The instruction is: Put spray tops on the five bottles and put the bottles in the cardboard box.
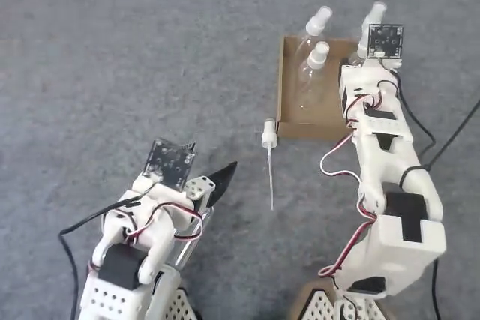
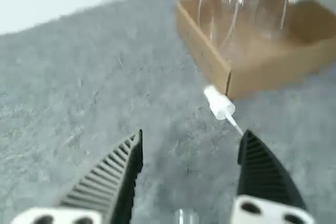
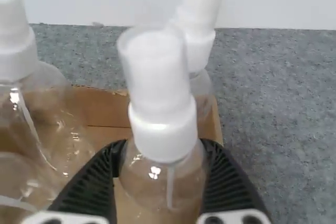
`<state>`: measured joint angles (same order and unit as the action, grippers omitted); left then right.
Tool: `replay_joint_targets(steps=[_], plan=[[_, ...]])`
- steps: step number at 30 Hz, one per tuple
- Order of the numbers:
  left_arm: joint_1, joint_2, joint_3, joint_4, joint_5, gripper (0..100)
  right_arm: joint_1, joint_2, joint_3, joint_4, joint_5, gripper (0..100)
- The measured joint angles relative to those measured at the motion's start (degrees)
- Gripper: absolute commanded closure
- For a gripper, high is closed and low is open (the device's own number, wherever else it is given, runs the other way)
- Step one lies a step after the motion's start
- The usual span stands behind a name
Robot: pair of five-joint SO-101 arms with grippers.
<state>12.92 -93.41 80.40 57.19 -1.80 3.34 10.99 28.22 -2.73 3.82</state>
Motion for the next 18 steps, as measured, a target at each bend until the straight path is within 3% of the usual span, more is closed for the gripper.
replay_joint_targets(steps=[18], plan=[[0.0, -0.1, 0.0, -0.7, 0.0, 73, 0.0, 0.0, 0.0, 0.0, 0.0, 98.7]])
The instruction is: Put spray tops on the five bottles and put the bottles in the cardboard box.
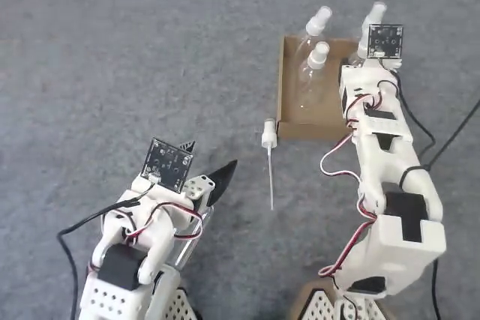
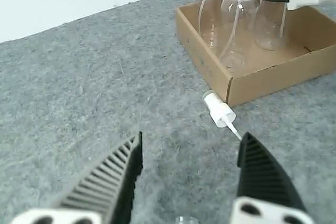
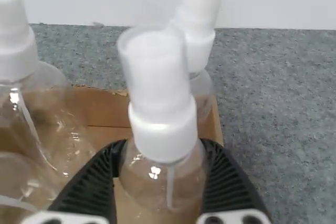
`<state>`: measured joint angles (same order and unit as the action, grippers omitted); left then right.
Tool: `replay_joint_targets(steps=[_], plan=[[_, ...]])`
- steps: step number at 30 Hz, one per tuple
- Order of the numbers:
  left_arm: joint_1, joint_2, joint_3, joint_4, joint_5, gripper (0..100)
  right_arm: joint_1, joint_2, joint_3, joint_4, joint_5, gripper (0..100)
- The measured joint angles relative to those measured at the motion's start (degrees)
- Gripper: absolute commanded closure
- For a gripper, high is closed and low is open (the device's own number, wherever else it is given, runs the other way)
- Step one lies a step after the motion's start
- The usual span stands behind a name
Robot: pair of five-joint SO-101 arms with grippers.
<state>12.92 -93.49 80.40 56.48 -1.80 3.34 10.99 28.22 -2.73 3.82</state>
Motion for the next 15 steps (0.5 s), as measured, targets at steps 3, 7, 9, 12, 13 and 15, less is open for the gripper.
replay_joint_targets(steps=[3, 7, 9, 12, 13, 15], plan=[[0.0, 0.0, 0.0, 0.0, 0.0, 73, 0.0, 0.0, 0.0, 0.0, 0.0, 98.7], [0.0, 0.0, 0.0, 0.0, 0.0, 73, 0.0, 0.0, 0.0, 0.0, 0.0, 98.7], [0.0, 0.0, 0.0, 0.0, 0.0, 73, 0.0, 0.0, 0.0, 0.0, 0.7, 98.7], [0.0, 0.0, 0.0, 0.0, 0.0, 73, -0.4, 0.0, 0.0, 0.0, 2.6, 98.7], [0.0, 0.0, 0.0, 0.0, 0.0, 73, -0.4, 0.0, 0.0, 0.0, 3.0, 98.7], [0.0, 0.0, 0.0, 0.0, 0.0, 73, -0.4, 0.0, 0.0, 0.0, 3.3, 98.7]])
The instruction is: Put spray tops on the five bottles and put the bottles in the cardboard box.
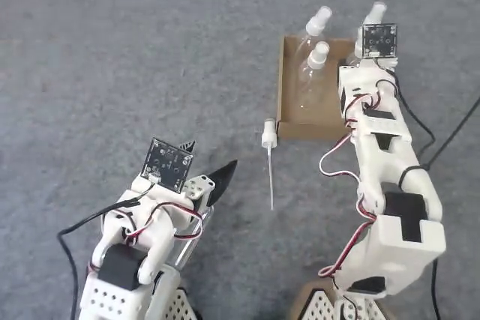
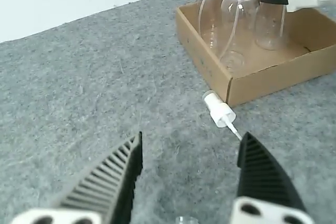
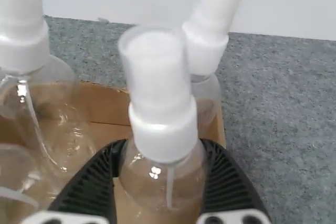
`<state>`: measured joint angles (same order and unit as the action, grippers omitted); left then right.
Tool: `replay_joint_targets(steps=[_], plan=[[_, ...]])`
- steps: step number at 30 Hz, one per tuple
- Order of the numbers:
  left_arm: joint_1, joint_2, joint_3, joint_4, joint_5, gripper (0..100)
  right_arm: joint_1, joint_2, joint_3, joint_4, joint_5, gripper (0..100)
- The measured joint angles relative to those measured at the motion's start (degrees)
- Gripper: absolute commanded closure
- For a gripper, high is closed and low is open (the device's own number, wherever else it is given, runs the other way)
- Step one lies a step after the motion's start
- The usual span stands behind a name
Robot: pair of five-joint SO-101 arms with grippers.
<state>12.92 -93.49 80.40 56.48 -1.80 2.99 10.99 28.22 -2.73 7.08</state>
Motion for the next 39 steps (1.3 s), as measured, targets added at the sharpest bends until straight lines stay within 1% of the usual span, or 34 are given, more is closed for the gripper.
replay_joint_targets(steps=[3, 8, 24, 28, 31, 39], plan=[[0.0, 0.0, 0.0, 0.0, 0.0, 73, 0.0, 0.0, 0.0, 0.0, 0.3, 98.1], [0.0, 0.0, 0.0, 0.0, 0.0, 73, 0.0, 0.0, 0.0, 0.0, 0.4, 91.6], [0.0, 0.0, 0.0, 0.0, 0.0, 73, 0.2, 0.0, 0.0, 0.0, -1.0, 91.8], [0.0, 0.0, 0.0, 0.0, 0.0, 73, 0.2, 0.0, 0.0, 0.0, -1.0, 84.0], [0.0, 0.0, 0.0, 0.0, 0.0, 73, 0.0, 0.0, 0.0, 0.0, -1.0, 80.1], [0.0, 0.0, 0.0, 0.0, 0.0, 73, 0.2, 0.0, 0.0, 0.0, -1.0, 79.2]])
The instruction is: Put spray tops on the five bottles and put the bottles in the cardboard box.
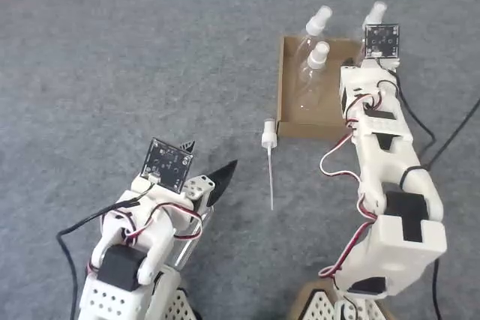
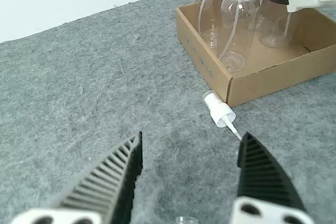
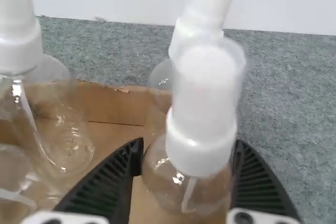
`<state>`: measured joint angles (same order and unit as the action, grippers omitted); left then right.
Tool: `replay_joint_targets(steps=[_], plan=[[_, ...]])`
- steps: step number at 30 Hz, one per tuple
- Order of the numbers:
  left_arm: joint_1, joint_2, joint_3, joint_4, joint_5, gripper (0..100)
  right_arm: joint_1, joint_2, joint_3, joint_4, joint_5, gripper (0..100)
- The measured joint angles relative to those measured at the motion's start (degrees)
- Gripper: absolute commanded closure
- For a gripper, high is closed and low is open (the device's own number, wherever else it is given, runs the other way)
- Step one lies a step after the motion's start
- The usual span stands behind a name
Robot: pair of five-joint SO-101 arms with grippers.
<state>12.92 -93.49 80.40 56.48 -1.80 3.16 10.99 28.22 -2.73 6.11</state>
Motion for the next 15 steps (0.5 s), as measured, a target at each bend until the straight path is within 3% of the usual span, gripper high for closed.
replay_joint_targets(steps=[8, 15], plan=[[0.0, 0.0, 0.0, 0.0, 0.0, 73, 0.0, 0.0, 0.0, 0.0, 0.0, 67.6], [0.0, 0.0, 0.0, 0.0, 0.0, 73, -0.1, 0.0, -0.2, 1.6, 0.0, 67.3]])
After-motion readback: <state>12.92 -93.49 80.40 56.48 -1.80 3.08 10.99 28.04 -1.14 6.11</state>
